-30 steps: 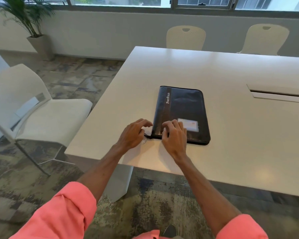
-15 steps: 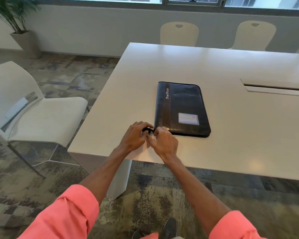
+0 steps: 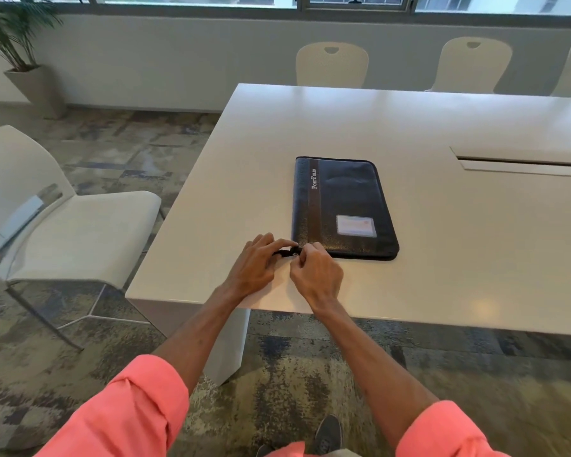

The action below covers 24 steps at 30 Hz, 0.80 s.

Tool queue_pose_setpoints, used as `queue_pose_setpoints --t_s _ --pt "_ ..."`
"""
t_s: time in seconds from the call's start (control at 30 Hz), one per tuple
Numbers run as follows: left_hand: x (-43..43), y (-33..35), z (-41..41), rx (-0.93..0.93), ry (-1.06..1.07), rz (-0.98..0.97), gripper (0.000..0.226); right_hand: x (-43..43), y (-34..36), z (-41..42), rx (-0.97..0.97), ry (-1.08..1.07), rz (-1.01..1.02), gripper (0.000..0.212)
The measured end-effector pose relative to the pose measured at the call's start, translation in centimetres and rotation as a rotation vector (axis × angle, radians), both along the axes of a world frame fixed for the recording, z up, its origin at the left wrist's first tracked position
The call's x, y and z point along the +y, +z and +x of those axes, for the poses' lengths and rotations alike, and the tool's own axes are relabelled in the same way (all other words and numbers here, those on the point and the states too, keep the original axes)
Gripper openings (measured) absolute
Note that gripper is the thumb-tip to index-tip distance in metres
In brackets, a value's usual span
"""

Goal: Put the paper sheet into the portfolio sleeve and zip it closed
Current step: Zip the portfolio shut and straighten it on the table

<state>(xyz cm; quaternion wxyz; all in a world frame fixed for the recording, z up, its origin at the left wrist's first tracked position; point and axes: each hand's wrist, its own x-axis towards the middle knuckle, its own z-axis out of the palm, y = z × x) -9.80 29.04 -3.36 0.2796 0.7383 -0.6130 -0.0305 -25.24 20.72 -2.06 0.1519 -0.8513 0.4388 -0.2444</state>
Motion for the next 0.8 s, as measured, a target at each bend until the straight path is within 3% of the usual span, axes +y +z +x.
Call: queue_pose_setpoints --t_s 0.17,0.8 --pt "0.0 0.0 0.1 -0.119 -0.013 0.007 0.055 -1.5 0.2 -1.2 0.049 -0.069 -0.023 0.014" --pt "-0.6 0.4 0.6 -0.151 0.020 -0.015 0.055 -10.1 0.8 -13.3 0.058 -0.417 -0.010 0.014"
